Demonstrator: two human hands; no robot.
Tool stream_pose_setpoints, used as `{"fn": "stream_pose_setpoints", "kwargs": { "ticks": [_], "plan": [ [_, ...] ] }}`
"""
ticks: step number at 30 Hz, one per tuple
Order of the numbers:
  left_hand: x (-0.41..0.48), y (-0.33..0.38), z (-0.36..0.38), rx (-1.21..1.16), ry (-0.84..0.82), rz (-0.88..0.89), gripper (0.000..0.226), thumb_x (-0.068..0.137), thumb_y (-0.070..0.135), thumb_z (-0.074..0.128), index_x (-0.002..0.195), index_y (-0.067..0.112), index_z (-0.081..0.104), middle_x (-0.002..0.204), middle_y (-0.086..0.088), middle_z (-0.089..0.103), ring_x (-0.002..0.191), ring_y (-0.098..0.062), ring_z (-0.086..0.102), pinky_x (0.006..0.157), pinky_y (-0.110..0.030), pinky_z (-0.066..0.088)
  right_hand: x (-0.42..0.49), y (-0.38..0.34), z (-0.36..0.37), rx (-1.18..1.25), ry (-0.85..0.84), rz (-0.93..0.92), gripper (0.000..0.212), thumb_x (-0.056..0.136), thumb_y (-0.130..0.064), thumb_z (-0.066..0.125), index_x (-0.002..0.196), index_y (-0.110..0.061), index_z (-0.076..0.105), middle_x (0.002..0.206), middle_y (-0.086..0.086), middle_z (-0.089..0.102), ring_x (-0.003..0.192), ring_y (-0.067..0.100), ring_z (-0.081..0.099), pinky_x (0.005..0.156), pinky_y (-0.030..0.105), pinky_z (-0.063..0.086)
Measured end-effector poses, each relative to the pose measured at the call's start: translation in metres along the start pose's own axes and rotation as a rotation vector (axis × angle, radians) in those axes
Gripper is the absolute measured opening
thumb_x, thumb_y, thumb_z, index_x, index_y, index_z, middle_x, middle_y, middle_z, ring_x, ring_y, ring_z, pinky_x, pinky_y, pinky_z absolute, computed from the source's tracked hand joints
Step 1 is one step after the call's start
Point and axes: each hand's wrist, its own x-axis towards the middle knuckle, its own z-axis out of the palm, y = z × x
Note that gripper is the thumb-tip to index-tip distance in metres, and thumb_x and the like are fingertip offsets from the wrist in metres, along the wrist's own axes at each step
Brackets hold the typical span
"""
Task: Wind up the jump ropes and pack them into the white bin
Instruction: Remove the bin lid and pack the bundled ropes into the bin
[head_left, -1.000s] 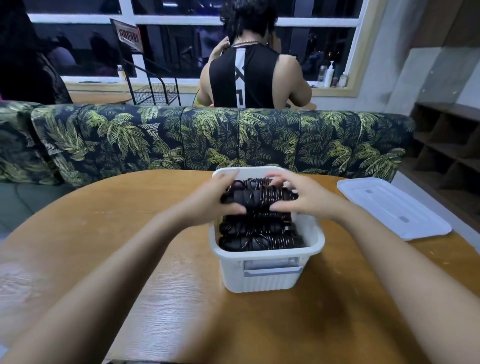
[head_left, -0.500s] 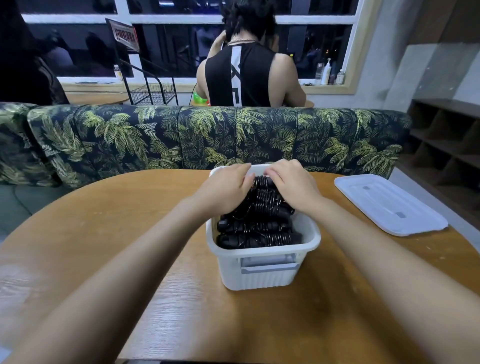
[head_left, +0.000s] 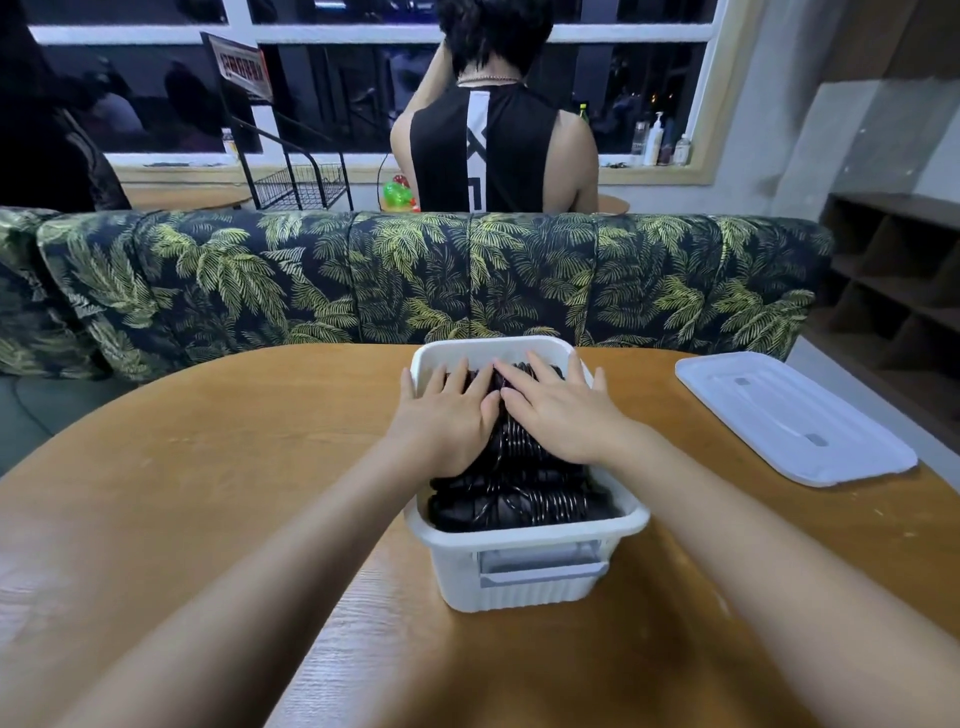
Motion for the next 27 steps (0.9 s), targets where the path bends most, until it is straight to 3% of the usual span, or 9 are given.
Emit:
{"fn": "stream_pose_setpoints", "kwargs": {
  "ticks": [6, 9, 12, 14, 16, 19, 22, 25, 27],
  "plan": [
    [0.002, 0.000, 0.001, 0.024, 0.013, -0.004, 0.054, 0.102, 0.042, 0.005, 0.153, 0.027, -0.002, 0.161, -0.004, 0.002, 0.148, -0.027, 0.003, 0.115, -0.060, 0.003, 0.002, -0.006, 0.001, -0.084, 0.035, 0.026, 0.051, 0.101, -0.049, 0.008, 0.152, -0.044, 0.004, 0.163, -0.002, 0.001, 0.143, 0.049, -0.005, 0.108, 0.073, -0.005],
    [0.002, 0.001, -0.004, -0.100, 0.117, -0.003, 0.053, 0.102, 0.043, 0.014, 0.153, 0.026, 0.009, 0.161, -0.006, 0.001, 0.148, -0.026, 0.001, 0.115, -0.060, 0.007, 0.001, -0.004, -0.005, 0.008, 0.026, 0.035, 0.050, 0.100, -0.051, 0.010, 0.150, -0.046, 0.010, 0.162, -0.007, 0.008, 0.145, 0.041, 0.000, 0.109, 0.072, -0.001],
    [-0.006, -0.008, -0.010, -0.314, 0.238, -0.138, 0.056, 0.101, 0.044, 0.029, 0.151, 0.021, 0.018, 0.160, -0.013, 0.002, 0.146, -0.032, 0.009, 0.116, -0.053, 0.016, -0.004, -0.001, -0.017, 0.174, -0.002, 0.038, 0.057, 0.099, -0.059, 0.019, 0.152, -0.038, 0.016, 0.162, -0.010, 0.009, 0.148, 0.032, 0.000, 0.112, 0.068, 0.000],
    [-0.015, -0.020, -0.008, -0.503, 0.238, -0.236, 0.056, 0.099, 0.043, 0.036, 0.149, 0.019, 0.024, 0.156, -0.021, 0.012, 0.141, -0.040, 0.021, 0.113, -0.049, 0.024, -0.009, 0.008, -0.023, 0.296, 0.013, 0.088, 0.065, 0.095, -0.066, 0.027, 0.152, -0.036, 0.018, 0.162, -0.009, 0.006, 0.148, 0.033, 0.001, 0.112, 0.067, 0.002],
    [-0.028, -0.029, -0.002, -0.734, 0.138, -0.229, 0.056, 0.096, 0.046, 0.039, 0.144, 0.017, 0.031, 0.147, -0.020, 0.032, 0.135, -0.038, 0.032, 0.110, -0.047, 0.030, -0.019, 0.017, -0.026, 0.355, 0.001, 0.151, 0.066, 0.094, -0.066, 0.030, 0.152, -0.038, 0.015, 0.163, -0.004, -0.001, 0.147, 0.041, 0.002, 0.114, 0.063, 0.006],
    [-0.043, -0.025, 0.010, -1.001, 0.072, -0.147, 0.042, 0.098, 0.042, 0.043, 0.131, 0.015, 0.039, 0.127, -0.009, 0.052, 0.121, -0.025, 0.050, 0.102, -0.041, 0.041, -0.036, 0.019, -0.022, 0.515, -0.022, 0.108, 0.064, 0.099, -0.054, 0.034, 0.154, -0.028, 0.013, 0.163, 0.002, -0.007, 0.148, 0.030, 0.012, 0.117, 0.041, 0.011],
    [-0.039, -0.020, 0.012, -0.976, 0.100, -0.135, 0.042, 0.097, 0.044, 0.043, 0.132, 0.022, 0.038, 0.128, -0.004, 0.051, 0.120, -0.022, 0.049, 0.102, -0.040, 0.041, -0.041, 0.021, -0.019, 0.581, 0.025, 0.100, 0.064, 0.100, -0.050, 0.036, 0.154, -0.024, 0.015, 0.162, 0.001, -0.008, 0.148, 0.025, 0.014, 0.115, 0.036, 0.017],
    [-0.028, -0.014, 0.009, -0.848, 0.079, -0.087, 0.060, 0.098, 0.043, 0.042, 0.151, 0.031, 0.015, 0.134, 0.002, 0.042, 0.125, -0.021, 0.043, 0.107, -0.037, 0.034, -0.039, 0.031, -0.011, 0.557, 0.038, 0.152, 0.067, 0.097, -0.060, 0.034, 0.154, -0.030, 0.016, 0.161, 0.002, -0.015, 0.146, 0.029, 0.022, 0.116, 0.042, 0.019],
    [-0.022, -0.006, 0.007, -0.801, 0.058, -0.067, 0.061, 0.099, 0.044, 0.039, 0.152, 0.037, 0.010, 0.141, -0.007, 0.037, 0.131, -0.025, 0.037, 0.108, -0.034, 0.029, -0.038, 0.041, -0.009, 0.497, 0.049, 0.188, 0.068, 0.094, -0.066, 0.031, 0.153, -0.035, 0.019, 0.161, 0.003, -0.015, 0.142, 0.032, 0.030, 0.116, 0.045, 0.024]
  ]
}}
